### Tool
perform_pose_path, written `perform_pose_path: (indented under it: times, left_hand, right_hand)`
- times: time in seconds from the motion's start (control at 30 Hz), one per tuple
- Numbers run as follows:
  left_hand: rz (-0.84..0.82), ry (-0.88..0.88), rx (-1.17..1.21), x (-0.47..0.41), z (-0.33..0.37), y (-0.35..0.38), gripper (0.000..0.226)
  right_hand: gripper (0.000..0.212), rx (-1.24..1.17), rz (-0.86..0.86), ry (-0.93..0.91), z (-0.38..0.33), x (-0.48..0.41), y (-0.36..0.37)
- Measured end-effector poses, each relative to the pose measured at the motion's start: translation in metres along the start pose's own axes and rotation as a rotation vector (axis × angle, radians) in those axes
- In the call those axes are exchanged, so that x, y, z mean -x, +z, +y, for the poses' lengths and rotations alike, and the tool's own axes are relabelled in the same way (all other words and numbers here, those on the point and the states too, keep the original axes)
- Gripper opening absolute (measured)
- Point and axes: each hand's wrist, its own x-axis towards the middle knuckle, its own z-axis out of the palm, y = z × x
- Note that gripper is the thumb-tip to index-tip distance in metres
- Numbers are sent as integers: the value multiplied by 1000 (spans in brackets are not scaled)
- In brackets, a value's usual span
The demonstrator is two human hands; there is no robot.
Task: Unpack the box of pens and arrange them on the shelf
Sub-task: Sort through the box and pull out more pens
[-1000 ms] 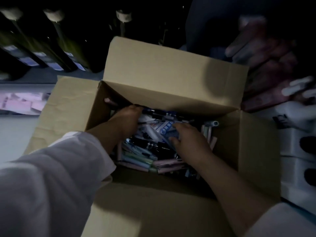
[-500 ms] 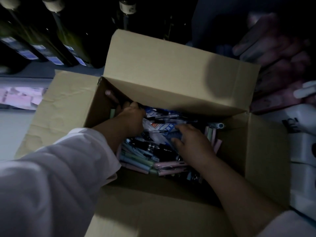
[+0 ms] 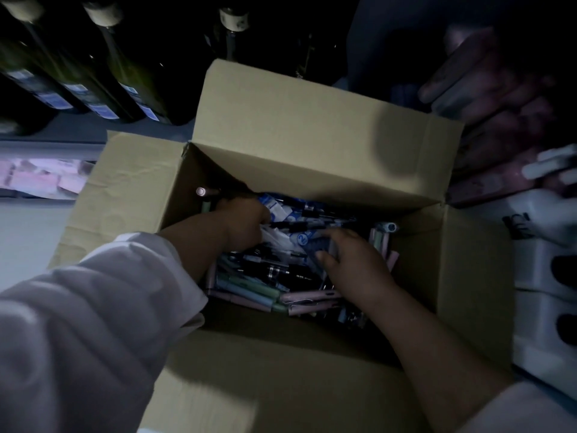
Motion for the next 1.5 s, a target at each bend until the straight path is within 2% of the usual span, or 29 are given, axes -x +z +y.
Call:
perform_pose_path:
  times: [0.17,0.3,0.4,0.5,0.6,0.63,0.73,0.77,0.9,1.17,1.27,1.37,1.5]
  left_hand:
    - [61,64,87,12,8,-20,32]
    - [113,140,196,18,12,-32,22]
    - [165,185,389,24,16,-39,11]
    - [171,188,618,34,24,-48,23]
    - [150,130,741,43,25,-54,19]
    - [141,132,772,46,25,-55,18]
    - [154,105,880,56,26,-59,9]
    - [162,98,902,61,28,-62,9]
    - [168,91,943,81,35,-78,5]
    - [245,183,907,145,70,-136,13]
    - [220,270,806,179,89,-172,15]
    - [205,344,660,217,114,-211,32]
    - [278,441,395,263,166,-261,52]
  right_hand:
    - [39,-44,8,31,-2,12,-12]
    - [38,-39,23,54,-8,18,-17]
    - [42,-246,85,69,-12,19,-18]
    - [68,-556,176,161,-16,19,-22]
    - [102,-855,195,306,-15,20,-25]
    - [99,-964,167,330,-14,22,-26]
    - [45,-1238,46,322,-20,32,-41]
    - [37,-1250,9,308,-21,37,-46]
    - [34,-1193,-10,255,-33,55,-63]
    - [29,-1160,117,194,-67,110,-118]
    - [27,-1134,172,116,-81,140,-155]
    - [27,-1114,244,54,-95,175,-196]
    - [27,-1030,336,-67,-100,231,-260]
